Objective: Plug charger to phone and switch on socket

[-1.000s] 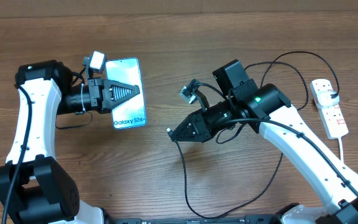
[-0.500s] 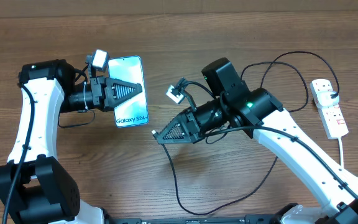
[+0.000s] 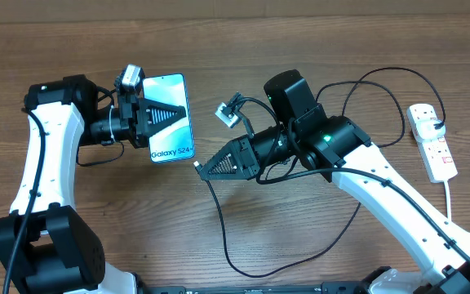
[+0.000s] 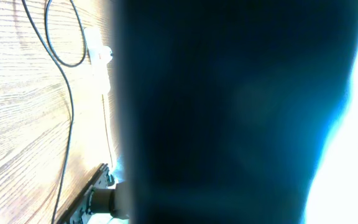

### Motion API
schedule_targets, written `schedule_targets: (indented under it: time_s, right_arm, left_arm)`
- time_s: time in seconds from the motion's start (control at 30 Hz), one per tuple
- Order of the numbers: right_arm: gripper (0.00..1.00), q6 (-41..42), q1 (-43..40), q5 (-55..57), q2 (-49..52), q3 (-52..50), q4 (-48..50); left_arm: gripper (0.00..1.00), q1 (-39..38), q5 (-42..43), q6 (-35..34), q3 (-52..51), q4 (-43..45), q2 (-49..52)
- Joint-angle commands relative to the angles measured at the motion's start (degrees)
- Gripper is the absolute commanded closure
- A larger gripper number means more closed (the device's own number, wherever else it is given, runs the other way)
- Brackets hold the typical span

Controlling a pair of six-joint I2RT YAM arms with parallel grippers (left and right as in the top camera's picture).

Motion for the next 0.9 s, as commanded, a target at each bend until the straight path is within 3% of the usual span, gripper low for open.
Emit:
schedule_targets:
  time_s: [0.0,0.87]
  right_arm:
    - [0.96,1.5,1.0,1.8,-1.7,1.1,0.2]
    - [0.96,14.8,5.2,12.3,-1.7,1.1,9.5]
  left_arm:
    - [0.95,0.0,2.7,-4.0,0.2,1.3,-0.8]
    - [0.95,0.0,2.7,-8.9,0.2,5.2,-0.8]
